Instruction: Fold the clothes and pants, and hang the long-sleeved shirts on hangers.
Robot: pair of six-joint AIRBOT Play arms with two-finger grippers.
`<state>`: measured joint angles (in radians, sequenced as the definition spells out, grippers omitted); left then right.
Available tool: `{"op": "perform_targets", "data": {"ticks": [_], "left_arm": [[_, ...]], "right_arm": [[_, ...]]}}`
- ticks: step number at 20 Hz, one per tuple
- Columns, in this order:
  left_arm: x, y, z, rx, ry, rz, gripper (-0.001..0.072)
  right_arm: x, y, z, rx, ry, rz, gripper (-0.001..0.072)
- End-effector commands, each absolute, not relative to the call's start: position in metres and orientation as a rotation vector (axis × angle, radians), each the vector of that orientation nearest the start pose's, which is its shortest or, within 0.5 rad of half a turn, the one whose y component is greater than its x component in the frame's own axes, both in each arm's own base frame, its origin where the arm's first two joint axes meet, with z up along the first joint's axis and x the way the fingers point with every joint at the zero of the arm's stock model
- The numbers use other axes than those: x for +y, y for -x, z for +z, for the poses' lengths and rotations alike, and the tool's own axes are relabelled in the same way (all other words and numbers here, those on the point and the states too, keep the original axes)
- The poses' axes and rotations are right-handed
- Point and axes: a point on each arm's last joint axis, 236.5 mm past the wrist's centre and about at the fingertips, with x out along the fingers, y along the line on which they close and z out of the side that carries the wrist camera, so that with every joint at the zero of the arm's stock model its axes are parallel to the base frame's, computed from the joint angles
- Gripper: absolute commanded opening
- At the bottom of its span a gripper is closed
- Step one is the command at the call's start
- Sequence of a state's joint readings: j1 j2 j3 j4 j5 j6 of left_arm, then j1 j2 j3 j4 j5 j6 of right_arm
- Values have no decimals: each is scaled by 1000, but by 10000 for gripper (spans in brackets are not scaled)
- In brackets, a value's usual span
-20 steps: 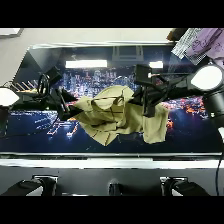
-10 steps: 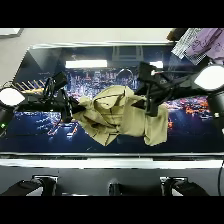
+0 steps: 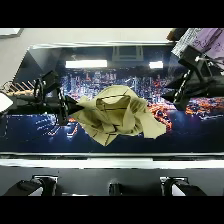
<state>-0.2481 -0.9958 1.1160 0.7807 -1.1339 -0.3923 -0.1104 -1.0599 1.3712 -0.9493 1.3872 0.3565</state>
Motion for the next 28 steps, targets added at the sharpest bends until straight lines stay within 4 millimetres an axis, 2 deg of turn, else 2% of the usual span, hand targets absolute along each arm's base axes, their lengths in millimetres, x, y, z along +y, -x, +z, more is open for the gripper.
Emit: {"op": "perform_targets", "data": {"ticks": [1, 3, 7, 9, 13, 14, 16, 17, 20, 21, 22, 23, 25, 27, 28], "left_arm": [[-240, -295, 178, 431, -492, -1171, 16], [-239, -293, 180, 425, -493, -1170, 16], [-239, -294, 180, 426, -493, -1170, 17], [-239, -294, 178, 429, -492, -1171, 17], [-239, -294, 178, 431, -492, -1171, 17], [-240, -294, 178, 431, -492, -1172, 17], [-240, -294, 178, 431, -492, -1172, 17], [-240, -294, 178, 431, -492, -1172, 18], [-239, -294, 177, 432, -491, -1172, 17], [-239, -294, 177, 432, -491, -1172, 18], [-239, -294, 177, 432, -491, -1171, 17], [-239, -294, 177, 432, -491, -1172, 18], [-239, -294, 177, 431, -491, -1171, 19], [-239, -294, 177, 432, -491, -1171, 30], [-239, -296, 178, 435, -483, -1163, 105]], "right_arm": [[89, -362, 160, 667, 569, 923, 416], [95, -370, 142, 685, 521, 974, 423], [119, -391, 123, 615, 426, 1090, 425], [127, -395, 108, 643, 383, 1130, 425], [158, -390, 77, 684, 394, 1238, 419], [161, -390, 69, 701, 400, 1247, 395], [165, -389, 59, 724, 395, 1265, 302], [166, -388, 58, 728, 389, 1270, 249], [166, -378, 58, 746, 380, 1309, 237], [167, -376, 58, 750, 378, 1317, 180], [167, -374, 59, 753, 375, 1327, 78], [168, -370, 59, 758, 371, 1340, 23], [168, -361, 63, 768, 368, 1368, 22], [165, -357, 77, 752, 402, 1343, 20], [161, -358, 87, 757, 413, 1290, 19]]}}
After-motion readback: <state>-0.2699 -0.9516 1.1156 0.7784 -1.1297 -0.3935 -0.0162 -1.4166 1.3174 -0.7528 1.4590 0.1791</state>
